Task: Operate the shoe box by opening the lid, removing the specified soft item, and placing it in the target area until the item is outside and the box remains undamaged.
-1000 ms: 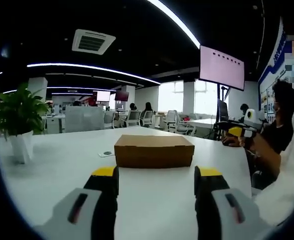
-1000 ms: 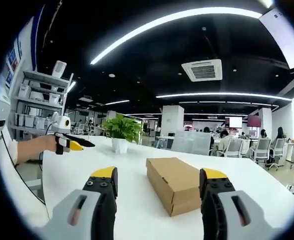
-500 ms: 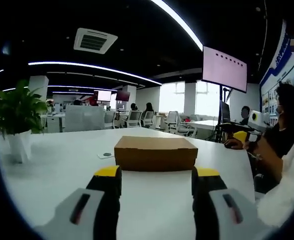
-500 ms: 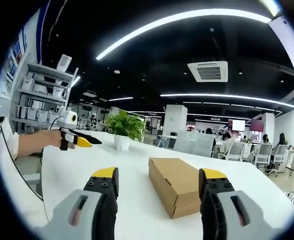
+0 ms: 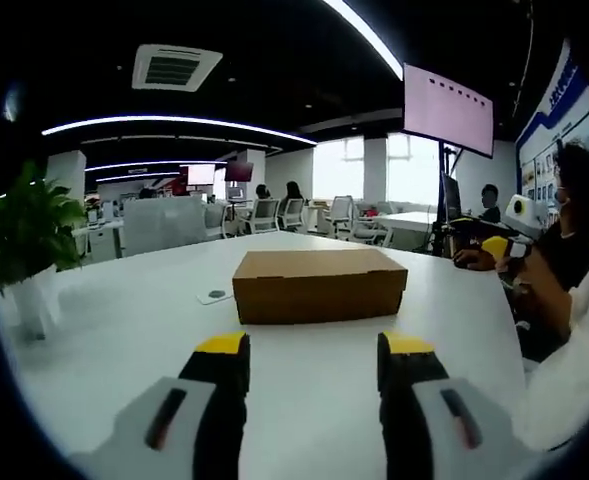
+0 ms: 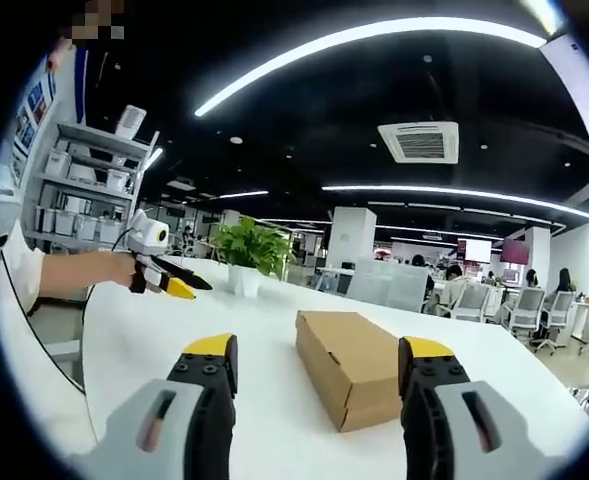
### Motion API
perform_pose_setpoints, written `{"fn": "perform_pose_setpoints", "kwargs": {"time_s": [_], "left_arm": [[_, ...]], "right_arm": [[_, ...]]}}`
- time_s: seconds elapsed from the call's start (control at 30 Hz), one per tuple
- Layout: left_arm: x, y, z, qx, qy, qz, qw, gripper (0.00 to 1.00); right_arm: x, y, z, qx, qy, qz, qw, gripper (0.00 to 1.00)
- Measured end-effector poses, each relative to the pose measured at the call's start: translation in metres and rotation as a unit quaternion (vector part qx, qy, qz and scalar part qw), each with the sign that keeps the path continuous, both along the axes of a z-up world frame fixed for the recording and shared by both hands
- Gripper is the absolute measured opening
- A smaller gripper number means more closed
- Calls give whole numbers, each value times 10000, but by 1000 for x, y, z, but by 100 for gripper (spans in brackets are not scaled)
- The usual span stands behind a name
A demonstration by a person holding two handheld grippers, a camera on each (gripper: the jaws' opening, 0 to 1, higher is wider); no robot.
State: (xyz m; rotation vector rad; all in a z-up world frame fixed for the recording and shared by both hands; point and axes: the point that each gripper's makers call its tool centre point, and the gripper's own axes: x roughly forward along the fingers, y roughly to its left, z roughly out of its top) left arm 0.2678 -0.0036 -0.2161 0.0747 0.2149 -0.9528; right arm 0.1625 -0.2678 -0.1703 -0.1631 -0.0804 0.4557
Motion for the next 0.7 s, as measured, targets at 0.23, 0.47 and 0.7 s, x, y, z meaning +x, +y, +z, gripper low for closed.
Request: {"fn": "perform_pose_setpoints", "kwargs": {"time_s": [0.23,0.47,0.7], "left_arm": [[12,0,5,-49,12,82,10000,57],[9,-1,1,-52,124,38,9999,64],[23,-2,-5,-63,62,119,9999,67]], "right_arm": [[1,2,0,78,7,35,10000,67],[2,9,-4,212,69,125,9997,67],[9,17,-10,361,213,277,9987,69]]}}
